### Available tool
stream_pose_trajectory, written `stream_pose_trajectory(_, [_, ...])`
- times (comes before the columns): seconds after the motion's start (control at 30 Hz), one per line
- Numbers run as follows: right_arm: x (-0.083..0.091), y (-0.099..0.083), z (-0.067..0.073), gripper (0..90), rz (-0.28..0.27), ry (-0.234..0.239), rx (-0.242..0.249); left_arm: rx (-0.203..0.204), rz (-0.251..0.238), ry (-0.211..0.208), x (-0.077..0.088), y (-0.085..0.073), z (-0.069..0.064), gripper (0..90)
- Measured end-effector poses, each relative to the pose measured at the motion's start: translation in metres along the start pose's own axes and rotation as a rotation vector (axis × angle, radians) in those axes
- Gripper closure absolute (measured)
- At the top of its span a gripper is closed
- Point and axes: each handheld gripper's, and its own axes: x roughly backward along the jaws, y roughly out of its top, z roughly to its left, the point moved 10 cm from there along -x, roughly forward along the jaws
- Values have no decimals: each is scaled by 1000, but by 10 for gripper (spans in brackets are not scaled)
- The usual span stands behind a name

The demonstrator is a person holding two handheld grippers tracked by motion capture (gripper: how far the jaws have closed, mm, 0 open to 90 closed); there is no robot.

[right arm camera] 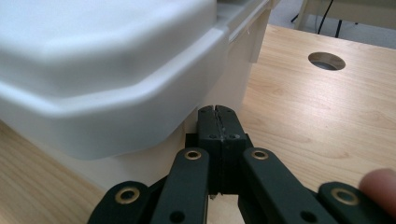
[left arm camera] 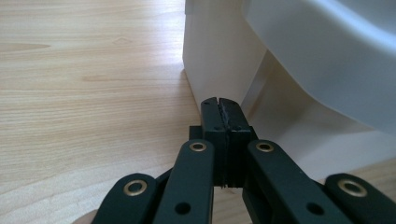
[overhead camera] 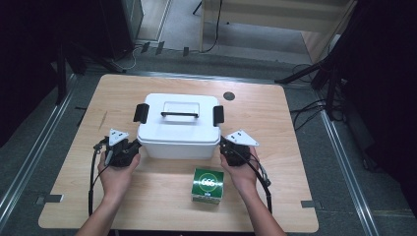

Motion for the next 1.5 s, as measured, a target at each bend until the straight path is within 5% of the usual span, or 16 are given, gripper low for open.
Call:
stream_pose_trajectory(0.13, [5,-4,0,900,3,6,0,13,-5,-17,2,-2,-1,900])
stream_pose_trajectory(0.2, [9,-4,-4,792,-7,-11,9,12,-18,-13,8,-3,2,900])
stream_pose_trajectory(0.27, [18,-4,-13,626,-35,-3,-1,25,-36,17,17,-9,16,797])
stream_pose_trajectory(0.43, [30,-8,-35,501,-24,-31,85,26,-59,46,31,-19,34,505])
stream_pose_trajectory(0.47, [33,-9,-37,480,-8,-26,87,34,-27,91,37,-31,46,404])
stream_pose_trajectory(0.5, [33,-9,-37,480,-8,-26,87,34,-27,91,37,-31,46,260])
stream_pose_trajectory(0.53, [39,-8,-40,405,14,-27,88,35,-12,97,38,-35,49,260])
stream_pose_trajectory(0.63, [48,-4,-45,259,31,-46,116,33,20,132,43,-51,63,75])
stream_pose_trajectory(0.7, [57,2,-45,155,45,-8,148,46,28,131,47,-60,72,0])
stream_pose_trajectory(0.83, [63,13,-45,105,47,30,181,17,42,175,51,-68,89,0])
stream_pose_trajectory(0.87, [67,20,-43,75,66,62,207,26,7,183,56,-67,95,0])
stream_pose_trajectory(1.07, [72,42,-37,87,130,125,275,27,-33,213,63,-67,112,0])
stream_pose_trajectory(1.1, [73,50,-31,114,158,153,323,38,-32,214,63,-68,113,0])
stream_pose_trajectory(1.27, [68,68,-14,127,211,239,415,4,-38,213,62,-68,110,0])
stream_pose_trajectory(1.5, [57,87,7,158,249,300,503,29,-42,197,61,-68,111,0])
